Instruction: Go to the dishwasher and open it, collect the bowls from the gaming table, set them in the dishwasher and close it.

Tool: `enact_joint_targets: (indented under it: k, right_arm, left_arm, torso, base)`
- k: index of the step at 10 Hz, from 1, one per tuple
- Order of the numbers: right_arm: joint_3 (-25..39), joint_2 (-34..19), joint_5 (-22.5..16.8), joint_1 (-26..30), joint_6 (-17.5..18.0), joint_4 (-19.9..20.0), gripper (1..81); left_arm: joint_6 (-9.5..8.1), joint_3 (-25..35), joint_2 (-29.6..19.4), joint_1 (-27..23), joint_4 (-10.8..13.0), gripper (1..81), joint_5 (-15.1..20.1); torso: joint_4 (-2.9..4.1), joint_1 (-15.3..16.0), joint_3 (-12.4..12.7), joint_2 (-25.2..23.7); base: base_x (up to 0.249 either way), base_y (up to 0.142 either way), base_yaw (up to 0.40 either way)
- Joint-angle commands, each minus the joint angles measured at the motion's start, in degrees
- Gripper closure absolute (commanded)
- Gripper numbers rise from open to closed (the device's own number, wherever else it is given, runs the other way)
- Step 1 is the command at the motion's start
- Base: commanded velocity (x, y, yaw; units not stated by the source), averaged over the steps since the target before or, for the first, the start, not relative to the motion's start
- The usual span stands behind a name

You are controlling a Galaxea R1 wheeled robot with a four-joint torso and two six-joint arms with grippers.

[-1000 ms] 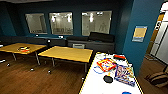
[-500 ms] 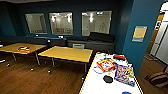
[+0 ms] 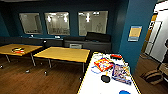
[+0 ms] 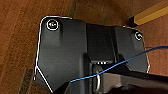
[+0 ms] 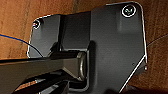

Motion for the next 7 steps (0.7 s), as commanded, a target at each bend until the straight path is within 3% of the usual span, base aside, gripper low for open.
enact_joint_targets:
  k: [1,7]
  right_arm:
    - [0.05,-0.61,-2.86,2.31,0.04,0.64,1.0]
    - [0.05,-0.52,-2.86,2.22,0.05,0.55,1.0]
  left_arm:
    - [-0.08,0.29,-0.15,-2.68,0.33,1.0,2.72]
    - [0.00,0.37,-0.15,-2.67,0.42,1.0,2.72]
  torso:
    - [0.00,0.00,0.00,0.00]
    - [0.00,-0.02,0.00,0.00]
  base:
    - [0.000,0.000,-0.159]
    - [0.000,0.000,-0.147]
